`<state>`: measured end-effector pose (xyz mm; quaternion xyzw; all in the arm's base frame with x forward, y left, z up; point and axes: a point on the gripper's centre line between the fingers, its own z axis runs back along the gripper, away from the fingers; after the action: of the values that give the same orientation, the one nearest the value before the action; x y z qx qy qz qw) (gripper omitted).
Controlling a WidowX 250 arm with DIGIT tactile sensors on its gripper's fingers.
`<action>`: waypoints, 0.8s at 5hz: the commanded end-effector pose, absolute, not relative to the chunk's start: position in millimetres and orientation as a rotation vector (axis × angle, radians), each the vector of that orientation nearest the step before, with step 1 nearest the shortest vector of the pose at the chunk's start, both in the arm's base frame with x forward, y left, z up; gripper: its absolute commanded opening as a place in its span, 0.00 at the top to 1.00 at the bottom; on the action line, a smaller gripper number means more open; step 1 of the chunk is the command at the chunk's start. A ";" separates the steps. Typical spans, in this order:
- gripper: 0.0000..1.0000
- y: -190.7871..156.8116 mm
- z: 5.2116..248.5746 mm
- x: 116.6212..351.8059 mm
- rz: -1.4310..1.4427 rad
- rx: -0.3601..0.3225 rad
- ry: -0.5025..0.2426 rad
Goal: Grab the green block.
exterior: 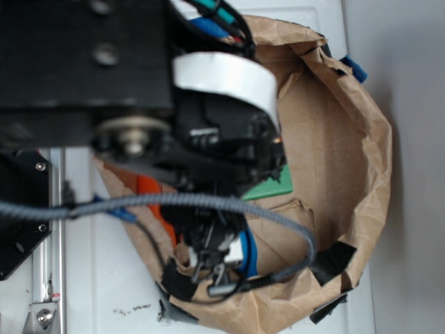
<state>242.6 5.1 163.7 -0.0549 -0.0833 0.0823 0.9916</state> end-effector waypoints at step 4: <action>0.00 48.9 40.9 277.9 0.339 -0.071 -0.093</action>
<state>274.7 40.0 35.8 -0.0377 -0.0315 0.1608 0.9858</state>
